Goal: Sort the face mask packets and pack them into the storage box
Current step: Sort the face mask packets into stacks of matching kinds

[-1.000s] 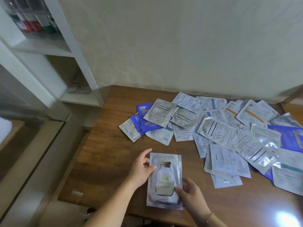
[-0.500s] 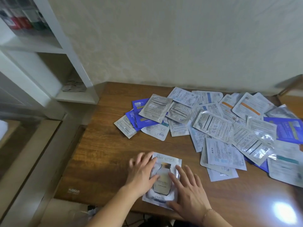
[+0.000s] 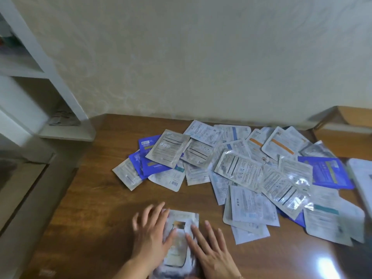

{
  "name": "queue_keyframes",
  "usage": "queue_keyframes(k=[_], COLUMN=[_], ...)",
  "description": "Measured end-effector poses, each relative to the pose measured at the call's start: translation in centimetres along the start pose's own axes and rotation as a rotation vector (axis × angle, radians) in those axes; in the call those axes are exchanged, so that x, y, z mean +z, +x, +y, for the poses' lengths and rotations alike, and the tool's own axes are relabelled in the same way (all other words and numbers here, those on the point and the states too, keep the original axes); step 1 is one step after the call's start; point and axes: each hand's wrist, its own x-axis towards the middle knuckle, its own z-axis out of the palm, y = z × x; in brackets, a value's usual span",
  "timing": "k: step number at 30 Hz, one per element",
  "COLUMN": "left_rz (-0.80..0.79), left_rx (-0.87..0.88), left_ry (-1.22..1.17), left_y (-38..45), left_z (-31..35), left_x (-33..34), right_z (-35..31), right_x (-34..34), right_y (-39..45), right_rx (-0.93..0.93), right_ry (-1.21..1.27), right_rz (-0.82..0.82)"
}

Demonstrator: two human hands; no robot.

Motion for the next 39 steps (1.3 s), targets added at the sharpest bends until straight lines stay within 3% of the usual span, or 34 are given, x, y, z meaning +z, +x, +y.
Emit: queue_keyframes(k=[6,9,12,18,22,26,30,32,34,36,37,39], left_rz=[0.181,0.096,-0.011,-0.161,-0.11,-0.114,-0.074,0.014,0.123,0.33,0.419,0.508], left_rx=[0.052,0.05,-0.009,-0.166,-0.221,-0.277,-0.187,-0.092,0.098,0.465,0.654,0.904], left_ry=[-0.381,-0.561,-0.68,-0.573,-0.561,-0.786,-0.98,-1.027,-1.058,-0.904,-0.791,-0.606], left_y=[6.8,11.0,15.1,21.1,22.5,23.5,23.6,23.1,22.0,20.9,20.4,19.3], left_z=[7.7,12.2,15.8,18.7,18.9,19.2,18.9,18.6,18.2,17.6,17.4,16.7], left_x=[-0.6,-1.5,-2.6,-2.4,-1.8,-2.4,-4.1,-5.4,-6.4,-6.3,-5.8,-4.8], right_z=[6.7,11.7,16.2,19.5,19.7,19.6,18.8,18.0,17.7,17.8,17.9,17.7], right_x=[-3.5,-6.2,-8.6,-8.3,-7.4,-7.6,-10.7,-13.5,-15.6,-16.7,-16.9,-16.9], right_y=[1.1,2.2,3.5,6.1,6.4,6.3,5.7,5.2,5.4,5.8,6.0,6.5], right_rx=[0.232,0.473,0.66,0.488,0.494,0.496,0.618,0.797,0.903,0.804,0.725,0.621], right_ry=[0.242,0.383,0.445,0.247,0.243,0.335,0.527,0.806,1.44,2.06,2.238,2.339], right_rz=[0.361,0.498,0.473,0.383,0.384,0.407,0.516,0.64,0.602,0.486,0.442,0.382])
